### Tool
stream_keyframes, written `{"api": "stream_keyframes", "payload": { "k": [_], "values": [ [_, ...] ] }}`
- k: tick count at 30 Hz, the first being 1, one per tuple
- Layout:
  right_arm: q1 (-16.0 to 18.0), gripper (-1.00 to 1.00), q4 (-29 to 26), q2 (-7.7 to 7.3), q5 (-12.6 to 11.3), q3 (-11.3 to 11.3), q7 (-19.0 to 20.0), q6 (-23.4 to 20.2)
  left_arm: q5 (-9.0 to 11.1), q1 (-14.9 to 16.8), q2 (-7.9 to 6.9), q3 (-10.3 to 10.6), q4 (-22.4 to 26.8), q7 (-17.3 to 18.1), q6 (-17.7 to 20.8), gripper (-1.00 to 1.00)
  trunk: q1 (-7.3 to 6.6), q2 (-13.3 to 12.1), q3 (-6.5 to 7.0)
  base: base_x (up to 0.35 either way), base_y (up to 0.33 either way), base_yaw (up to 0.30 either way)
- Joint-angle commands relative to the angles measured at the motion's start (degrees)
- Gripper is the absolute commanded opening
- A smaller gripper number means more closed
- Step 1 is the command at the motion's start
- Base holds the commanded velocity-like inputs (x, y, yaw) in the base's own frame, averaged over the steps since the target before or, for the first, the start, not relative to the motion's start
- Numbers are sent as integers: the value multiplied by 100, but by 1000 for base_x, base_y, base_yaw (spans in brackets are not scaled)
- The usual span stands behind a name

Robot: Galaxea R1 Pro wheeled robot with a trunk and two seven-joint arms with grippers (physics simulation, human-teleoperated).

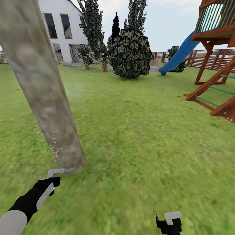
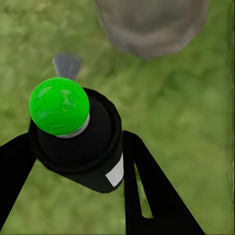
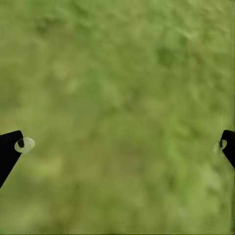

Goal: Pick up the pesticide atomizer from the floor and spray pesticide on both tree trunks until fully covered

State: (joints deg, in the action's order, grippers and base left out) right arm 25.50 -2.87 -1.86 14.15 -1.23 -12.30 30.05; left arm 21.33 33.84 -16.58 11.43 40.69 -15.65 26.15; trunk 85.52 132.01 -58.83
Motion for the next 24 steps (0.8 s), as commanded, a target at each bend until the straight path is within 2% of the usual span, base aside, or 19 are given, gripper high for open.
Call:
{"api": "stream_keyframes", "payload": {
  "k": [1, 6, 14, 24],
  "values": [
    [1, 100, 0, 1, 0, 0, 0, 0, -4, 0, 3, 0, 0, 2, 0, -100, 0, 0, 0, 236, -186, 3],
    [0, 100, 6, 1, 0, 5, 0, 0, 23, 0, 6, 3, 9, 9, -5, -100, 0, 0, 0, 191, -216, 54],
    [2, 100, 6, 1, 0, 8, 0, 1, 2, 0, 6, 17, 9, 15, -5, -100, 0, 0, 0, 58, -261, 253],
    [0, 100, 6, -8, 9, 0, 0, 1, -12, 0, 6, 18, 9, 9, 0, -100, 0, 0, 0, 0, -274, 14]
  ]
}}
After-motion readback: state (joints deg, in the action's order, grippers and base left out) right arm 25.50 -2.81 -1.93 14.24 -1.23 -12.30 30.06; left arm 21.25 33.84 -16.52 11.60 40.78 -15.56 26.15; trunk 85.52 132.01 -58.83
